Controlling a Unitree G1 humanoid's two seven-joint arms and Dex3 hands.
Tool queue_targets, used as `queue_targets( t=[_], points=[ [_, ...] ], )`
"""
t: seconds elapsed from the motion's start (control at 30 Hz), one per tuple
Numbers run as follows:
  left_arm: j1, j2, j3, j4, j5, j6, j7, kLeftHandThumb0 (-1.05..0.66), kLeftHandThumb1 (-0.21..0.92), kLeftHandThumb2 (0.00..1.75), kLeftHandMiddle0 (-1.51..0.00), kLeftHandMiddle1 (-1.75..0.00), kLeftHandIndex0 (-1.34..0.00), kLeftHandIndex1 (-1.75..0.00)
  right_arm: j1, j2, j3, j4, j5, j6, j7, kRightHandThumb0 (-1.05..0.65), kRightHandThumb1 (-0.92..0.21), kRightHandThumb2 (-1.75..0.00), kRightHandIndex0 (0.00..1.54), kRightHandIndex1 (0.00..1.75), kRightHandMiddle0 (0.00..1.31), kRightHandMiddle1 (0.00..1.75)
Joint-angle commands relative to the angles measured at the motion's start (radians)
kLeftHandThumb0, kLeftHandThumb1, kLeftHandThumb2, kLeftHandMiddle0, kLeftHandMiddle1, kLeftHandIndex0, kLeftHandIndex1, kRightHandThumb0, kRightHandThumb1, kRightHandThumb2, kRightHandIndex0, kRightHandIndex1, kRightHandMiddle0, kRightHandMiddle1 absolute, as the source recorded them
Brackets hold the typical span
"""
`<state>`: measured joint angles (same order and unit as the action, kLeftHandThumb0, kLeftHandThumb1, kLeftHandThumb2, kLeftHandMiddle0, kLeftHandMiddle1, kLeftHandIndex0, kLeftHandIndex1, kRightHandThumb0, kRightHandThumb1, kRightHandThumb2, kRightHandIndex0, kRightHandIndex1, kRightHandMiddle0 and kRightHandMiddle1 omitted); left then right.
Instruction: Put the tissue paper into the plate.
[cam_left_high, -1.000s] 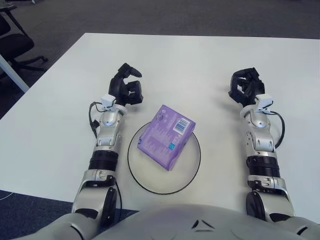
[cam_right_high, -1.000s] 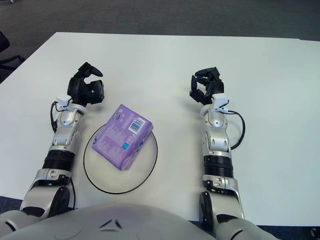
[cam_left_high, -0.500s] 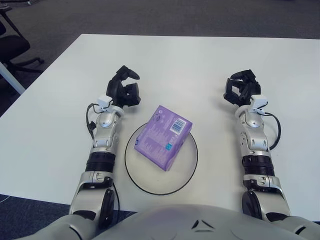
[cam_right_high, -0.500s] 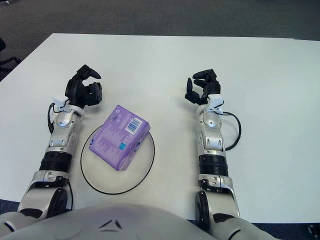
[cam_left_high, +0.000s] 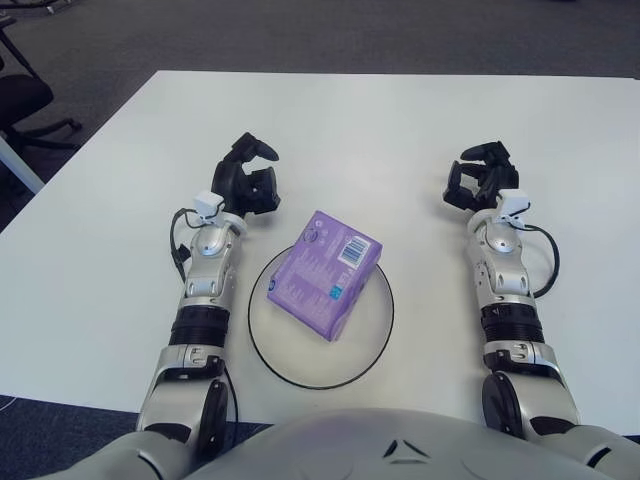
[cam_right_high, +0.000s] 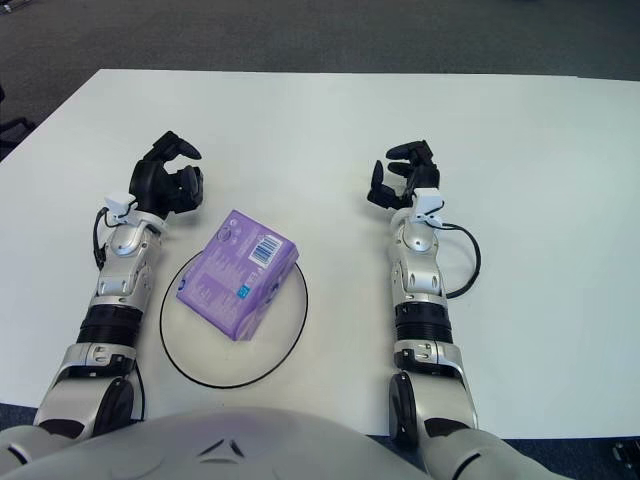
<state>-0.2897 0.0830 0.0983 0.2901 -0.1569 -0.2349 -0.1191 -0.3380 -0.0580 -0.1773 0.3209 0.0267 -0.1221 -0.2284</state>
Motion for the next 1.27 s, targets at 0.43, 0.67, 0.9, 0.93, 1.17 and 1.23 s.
queue_targets(
  t=[0.43,0.67,0.9,0.93,1.17,1.23],
  points=[
    [0.089,-0.047,-0.008,0.046,0.01,0.007,0.013,-0.45,0.41,1.21,-1.32,-1.75,-0.54,-1.75,0.1,0.011,-0.01,0.231,0.047,-0.193,0.137,-0.01,0.0,-1.69,0.86,1.75,0.62,1.75],
    [0.089,-0.052,-0.005,0.054,0.015,0.004,0.017,-0.45,0.4,1.21,-1.32,-1.75,-0.55,-1.75,0.084,0.001,-0.023,0.284,0.059,-0.231,0.169,-0.22,-0.18,-1.47,0.98,1.75,0.59,1.75],
    [0.087,-0.055,-0.002,0.06,0.02,0.0,0.022,-0.45,0.4,1.22,-1.32,-1.75,-0.55,-1.75,0.077,-0.005,-0.027,0.315,0.057,-0.258,0.191,-0.43,-0.41,-1.21,1.09,1.75,0.54,1.75],
    [0.087,-0.055,-0.001,0.06,0.02,0.0,0.023,-0.45,0.4,1.22,-1.32,-1.75,-0.55,-1.75,0.076,-0.005,-0.027,0.318,0.057,-0.261,0.192,-0.44,-0.41,-1.2,1.09,1.75,0.53,1.75],
    [0.087,-0.057,0.0,0.058,0.022,0.003,0.026,-0.45,0.4,1.22,-1.32,-1.75,-0.55,-1.75,0.076,-0.01,-0.025,0.333,0.05,-0.285,0.201,-0.45,-0.42,-1.19,1.11,1.75,0.53,1.75],
    [0.087,-0.057,0.0,0.058,0.022,0.003,0.027,-0.45,0.4,1.22,-1.32,-1.75,-0.55,-1.75,0.076,-0.01,-0.025,0.336,0.049,-0.29,0.203,-0.45,-0.42,-1.19,1.12,1.75,0.53,1.75]
  ],
)
